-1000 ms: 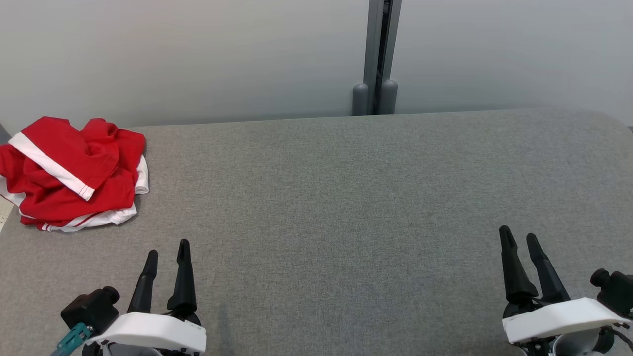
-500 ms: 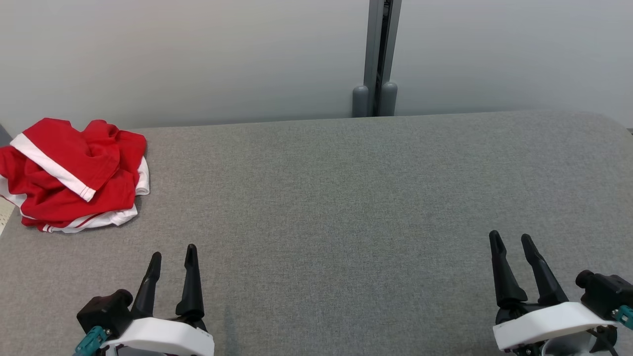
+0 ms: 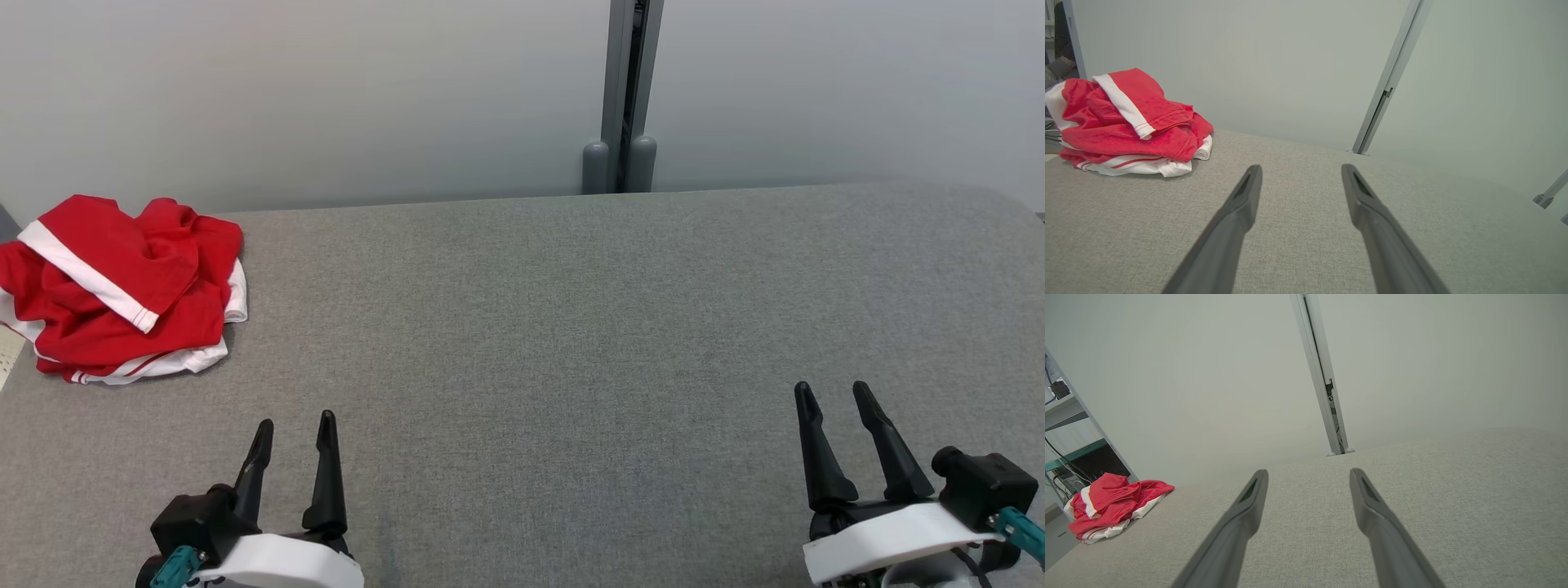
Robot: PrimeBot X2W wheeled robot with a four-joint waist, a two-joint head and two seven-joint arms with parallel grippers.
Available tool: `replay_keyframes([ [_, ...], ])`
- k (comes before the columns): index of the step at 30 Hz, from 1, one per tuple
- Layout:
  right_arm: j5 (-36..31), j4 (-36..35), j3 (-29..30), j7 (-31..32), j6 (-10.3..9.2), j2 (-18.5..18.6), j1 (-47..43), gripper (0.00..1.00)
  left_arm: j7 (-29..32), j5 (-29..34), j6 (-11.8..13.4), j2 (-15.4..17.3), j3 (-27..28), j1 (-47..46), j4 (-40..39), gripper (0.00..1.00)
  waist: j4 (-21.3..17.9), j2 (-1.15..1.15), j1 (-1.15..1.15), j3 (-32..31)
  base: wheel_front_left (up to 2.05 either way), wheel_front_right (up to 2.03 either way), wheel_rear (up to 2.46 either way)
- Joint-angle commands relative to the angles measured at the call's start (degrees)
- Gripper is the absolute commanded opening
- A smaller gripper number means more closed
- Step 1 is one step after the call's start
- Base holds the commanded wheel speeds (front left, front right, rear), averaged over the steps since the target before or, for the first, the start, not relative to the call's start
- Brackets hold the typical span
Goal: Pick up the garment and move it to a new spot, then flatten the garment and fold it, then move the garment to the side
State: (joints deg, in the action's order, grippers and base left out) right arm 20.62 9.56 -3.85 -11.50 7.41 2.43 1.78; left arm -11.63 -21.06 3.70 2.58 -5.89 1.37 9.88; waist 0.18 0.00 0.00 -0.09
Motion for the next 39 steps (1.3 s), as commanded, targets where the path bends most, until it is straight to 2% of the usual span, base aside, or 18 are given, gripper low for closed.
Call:
replay_keyframes([
  [1, -1.27, -0.58, 0.03, -0.6, 0.11, 0.52, 0.12, 1.0, -0.45, 1.23, 0.48, 0.32, -0.09, 0.2, -0.17, 1.0, -0.01, 0.0, 0.0, -0.02, 0.0, 0.0, 0.0],
  [14, -7.02, -0.63, -0.53, -2.14, 0.11, 0.59, -0.55, 1.0, -1.97, 6.21, 1.52, 0.38, -0.95, 0.99, 0.58, 1.0, 0.04, 0.0, 0.0, -0.23, 0.0, 0.0, 0.0],
  [22, -9.96, -0.17, -1.0, -2.95, 0.12, 0.63, -0.82, 1.0, -2.71, 6.19, 1.93, 0.42, -1.24, 1.67, 1.31, 1.0, 0.12, 0.0, 0.0, -0.43, 0.0, 0.0, 0.0],
  [31, -13.59, 0.33, -1.18, -3.85, 0.13, 0.68, -1.13, 1.0, -3.61, 9.65, 2.45, 0.45, -1.64, 2.12, 1.75, 1.0, 0.21, 0.0, 0.0, -0.94, 0.0, 0.0, 0.0],
  [39, -13.46, 0.9, -1.05, -3.85, 0.13, 0.67, -1.18, 1.0, -3.59, 9.66, 2.58, 0.43, -1.56, 2.48, 1.94, 1.0, 0.28, 0.0, 0.0, -1.22, 0.0, 0.0, 0.0],
])
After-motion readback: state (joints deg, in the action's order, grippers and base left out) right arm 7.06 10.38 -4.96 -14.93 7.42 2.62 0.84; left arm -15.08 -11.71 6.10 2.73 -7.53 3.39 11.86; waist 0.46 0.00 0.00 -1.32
